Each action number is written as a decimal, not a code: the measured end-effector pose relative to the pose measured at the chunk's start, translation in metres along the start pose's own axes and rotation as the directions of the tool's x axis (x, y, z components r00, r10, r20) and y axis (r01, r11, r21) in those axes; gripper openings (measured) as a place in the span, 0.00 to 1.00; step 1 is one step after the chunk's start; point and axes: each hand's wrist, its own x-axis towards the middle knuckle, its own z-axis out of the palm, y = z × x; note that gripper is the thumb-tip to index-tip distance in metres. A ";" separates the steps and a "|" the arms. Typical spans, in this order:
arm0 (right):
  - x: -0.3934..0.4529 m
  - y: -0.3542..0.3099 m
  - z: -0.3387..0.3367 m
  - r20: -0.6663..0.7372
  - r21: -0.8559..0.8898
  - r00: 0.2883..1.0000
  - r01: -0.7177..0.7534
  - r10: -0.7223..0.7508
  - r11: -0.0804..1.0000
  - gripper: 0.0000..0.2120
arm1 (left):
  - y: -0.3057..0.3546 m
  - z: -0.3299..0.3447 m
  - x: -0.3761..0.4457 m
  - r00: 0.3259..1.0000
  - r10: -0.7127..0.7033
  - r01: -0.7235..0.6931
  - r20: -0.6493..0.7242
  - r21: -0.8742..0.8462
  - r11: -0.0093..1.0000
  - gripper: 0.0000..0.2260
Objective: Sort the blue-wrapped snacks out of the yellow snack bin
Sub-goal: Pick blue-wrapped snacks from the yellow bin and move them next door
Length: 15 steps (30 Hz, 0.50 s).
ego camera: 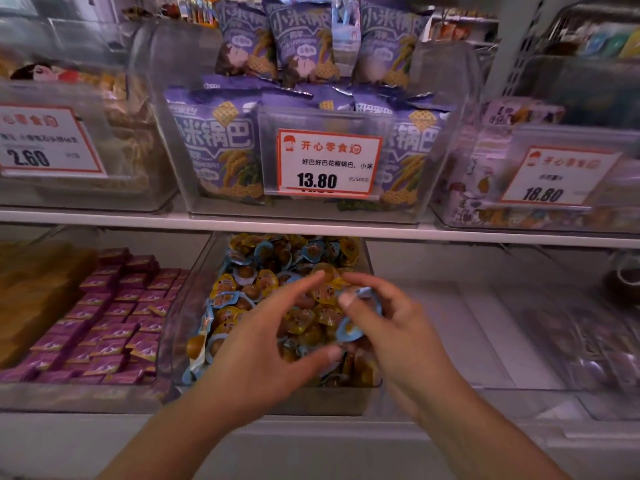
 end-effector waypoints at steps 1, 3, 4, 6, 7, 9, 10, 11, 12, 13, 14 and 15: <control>0.002 -0.003 -0.011 -0.012 -0.041 1.000 0.028 -0.029 0.999 0.10 | -0.005 -0.002 0.001 0.999 -0.006 0.009 -0.044 0.051 0.999 0.30; 0.009 -0.010 -0.036 -0.071 -0.192 0.990 0.103 -0.118 0.976 0.10 | -0.015 -0.005 0.005 0.995 0.007 0.015 -0.102 0.214 0.977 0.22; 0.014 -0.010 -0.049 -0.101 -0.288 0.984 0.115 -0.150 0.951 0.10 | -0.019 -0.007 0.007 0.996 0.008 0.020 -0.094 0.300 0.954 0.21; 0.021 -0.003 -0.072 -0.127 -0.439 0.984 0.057 -0.124 0.897 0.12 | -0.026 -0.006 0.010 0.999 -0.027 0.034 -0.022 0.430 0.902 0.22; 0.023 0.002 -0.080 -0.106 -0.492 0.992 0.004 -0.064 0.871 0.12 | -0.029 -0.005 0.010 0.998 -0.052 0.034 0.024 0.478 0.878 0.23; 0.022 0.012 -0.090 -0.049 -0.573 0.996 -0.088 0.073 0.815 0.15 | -0.032 -0.004 0.010 0.991 -0.086 0.018 0.101 0.541 0.841 0.25; 0.021 0.016 -0.093 -0.047 -0.612 0.995 -0.100 0.090 0.785 0.16 | -0.033 -0.004 0.011 0.988 -0.097 0.013 0.122 0.555 0.832 0.25; 0.020 0.017 -0.093 -0.069 -0.652 0.996 -0.084 0.052 0.754 0.15 | -0.033 -0.005 0.012 0.985 -0.111 0.016 0.134 0.562 0.827 0.26; 0.018 0.015 -0.091 -0.099 -0.685 0.995 -0.044 -0.032 0.727 0.14 | -0.033 -0.005 0.013 0.982 -0.126 0.024 0.143 0.566 0.824 0.27; 0.014 0.012 -0.086 -0.109 -0.722 0.980 0.036 -0.165 0.691 0.12 | -0.034 -0.005 0.015 0.978 -0.141 0.031 0.151 0.569 0.822 0.27; 0.010 0.007 -0.078 -0.069 -0.759 0.943 0.162 -0.326 0.631 0.11 | -0.035 -0.004 0.017 0.976 -0.152 0.035 0.157 0.575 0.817 0.28; 0.005 0.003 -0.067 0.024 -0.787 0.891 0.297 -0.454 0.541 0.11 | -0.035 -0.002 0.019 0.974 -0.159 0.035 0.159 0.589 0.807 0.27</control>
